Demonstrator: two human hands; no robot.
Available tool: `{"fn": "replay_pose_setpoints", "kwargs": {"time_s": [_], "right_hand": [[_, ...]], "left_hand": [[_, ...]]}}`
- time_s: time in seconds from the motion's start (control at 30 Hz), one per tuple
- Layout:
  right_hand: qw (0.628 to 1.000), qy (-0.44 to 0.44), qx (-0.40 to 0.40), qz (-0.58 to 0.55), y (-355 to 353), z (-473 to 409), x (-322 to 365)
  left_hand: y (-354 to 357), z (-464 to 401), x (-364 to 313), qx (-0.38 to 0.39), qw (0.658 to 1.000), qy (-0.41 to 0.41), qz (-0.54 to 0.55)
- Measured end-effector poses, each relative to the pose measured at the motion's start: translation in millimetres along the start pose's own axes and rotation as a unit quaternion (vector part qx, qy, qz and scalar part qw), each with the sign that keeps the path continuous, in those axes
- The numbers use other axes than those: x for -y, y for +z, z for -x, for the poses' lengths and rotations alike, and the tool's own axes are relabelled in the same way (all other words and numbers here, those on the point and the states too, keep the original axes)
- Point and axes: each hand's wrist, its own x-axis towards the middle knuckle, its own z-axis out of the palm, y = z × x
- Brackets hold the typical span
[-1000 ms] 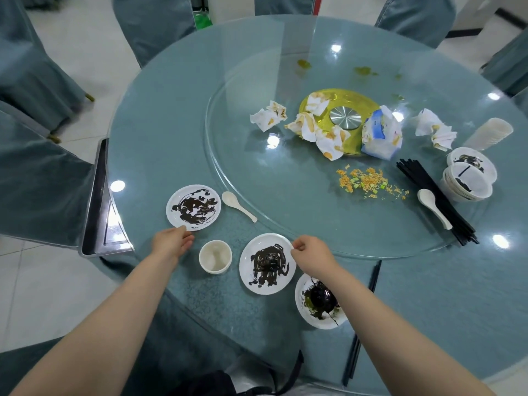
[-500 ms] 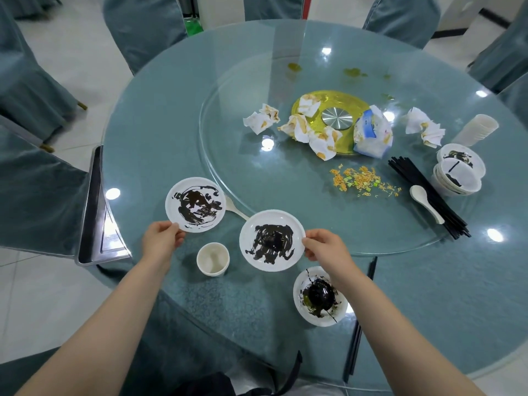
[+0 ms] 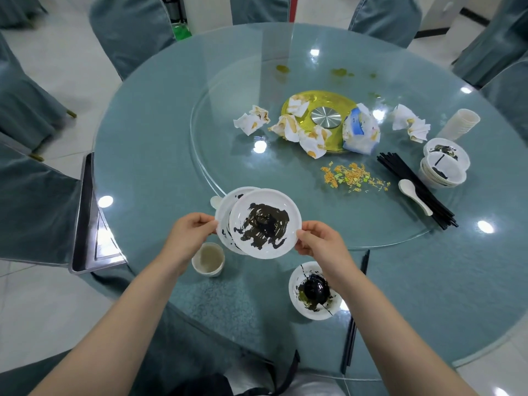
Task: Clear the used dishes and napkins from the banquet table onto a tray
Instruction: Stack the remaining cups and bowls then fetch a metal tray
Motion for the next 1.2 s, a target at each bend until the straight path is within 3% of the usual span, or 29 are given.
{"fn": "replay_pose_setpoints", "kwargs": {"time_s": [0.27,0.5,0.73,0.83,1.0,1.2], "right_hand": [[0.999,0.02,-0.013,0.031,-10.9,11.5,-4.1],[0.997,0.063,0.013,0.032,-15.8,15.3,-18.7],[0.995,0.053,-0.017,0.079,-18.2,8.5,-12.3],[0.991,0.049,-0.024,0.122,-15.9,0.4,-9.6],[0.964,0.05,-0.012,0.26,-4.5,-20.2,-14.7],[0.917,0.058,0.032,0.393,13.7,-35.4,-27.0]], "left_hand": [[12.9,2.0,-5.0,0.109,0.994,-0.023,-0.019],[17.5,2.3,-6.0,0.156,0.986,-0.022,-0.047],[13.8,-10.5,-15.8,0.191,0.974,0.02,-0.118],[12.1,-28.5,-16.0,0.166,0.977,0.019,-0.136],[4.7,-82.2,6.7,0.056,0.975,-0.007,-0.215],[-0.8,-116.9,33.5,-0.008,0.931,-0.006,-0.365]]}}
